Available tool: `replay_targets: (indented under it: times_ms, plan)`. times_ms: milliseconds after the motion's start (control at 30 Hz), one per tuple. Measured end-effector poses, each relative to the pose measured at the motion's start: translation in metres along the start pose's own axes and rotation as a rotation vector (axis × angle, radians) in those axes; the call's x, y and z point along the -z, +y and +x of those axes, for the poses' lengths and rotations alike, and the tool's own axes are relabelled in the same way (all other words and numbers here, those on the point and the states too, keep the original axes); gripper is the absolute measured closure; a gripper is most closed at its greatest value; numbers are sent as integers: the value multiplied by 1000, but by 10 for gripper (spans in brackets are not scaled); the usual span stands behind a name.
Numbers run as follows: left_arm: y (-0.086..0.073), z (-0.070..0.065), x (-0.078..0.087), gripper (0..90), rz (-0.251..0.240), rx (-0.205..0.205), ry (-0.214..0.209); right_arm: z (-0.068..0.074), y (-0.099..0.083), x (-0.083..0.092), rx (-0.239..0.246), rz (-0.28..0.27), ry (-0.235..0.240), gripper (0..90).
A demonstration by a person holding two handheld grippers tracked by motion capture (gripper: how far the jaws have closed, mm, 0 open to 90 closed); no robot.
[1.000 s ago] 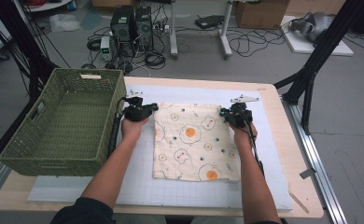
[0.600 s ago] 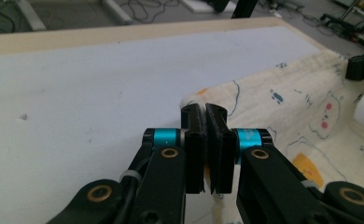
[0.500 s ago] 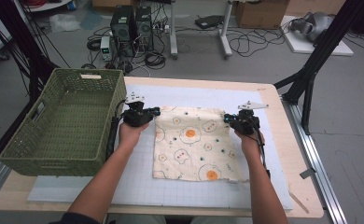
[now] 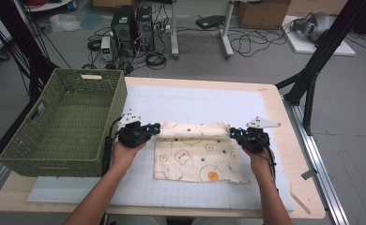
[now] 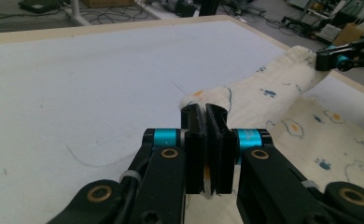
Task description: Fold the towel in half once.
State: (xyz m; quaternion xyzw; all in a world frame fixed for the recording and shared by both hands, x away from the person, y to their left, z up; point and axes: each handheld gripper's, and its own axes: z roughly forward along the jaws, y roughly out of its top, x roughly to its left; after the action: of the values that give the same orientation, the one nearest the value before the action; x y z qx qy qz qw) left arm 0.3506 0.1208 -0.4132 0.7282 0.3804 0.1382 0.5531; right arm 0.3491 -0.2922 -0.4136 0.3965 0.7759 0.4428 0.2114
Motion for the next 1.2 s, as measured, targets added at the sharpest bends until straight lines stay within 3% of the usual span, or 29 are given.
replay_targets:
  times_ms: [600, 800, 933, 1067, 1200]
  plan:
    - [-37, -31, 24, 856, 64, -46, -73, 30, -38, 35, 69, 44, 37, 858]
    - [-48, -36, 26, 851, 104, -53, -83, 30, -47, 39, 57, 55, 70, 843]
    - [-52, -38, 26, 838, 130, -66, -93, 30, -53, 40, 76, 82, 87, 844]
    - [-53, -37, 29, 765, 133, -54, -79, 30, -55, 46, 106, 80, 95, 844]
    - [-48, -31, 33, 632, 95, -14, -45, 31, -60, 52, 127, 109, 116, 827]
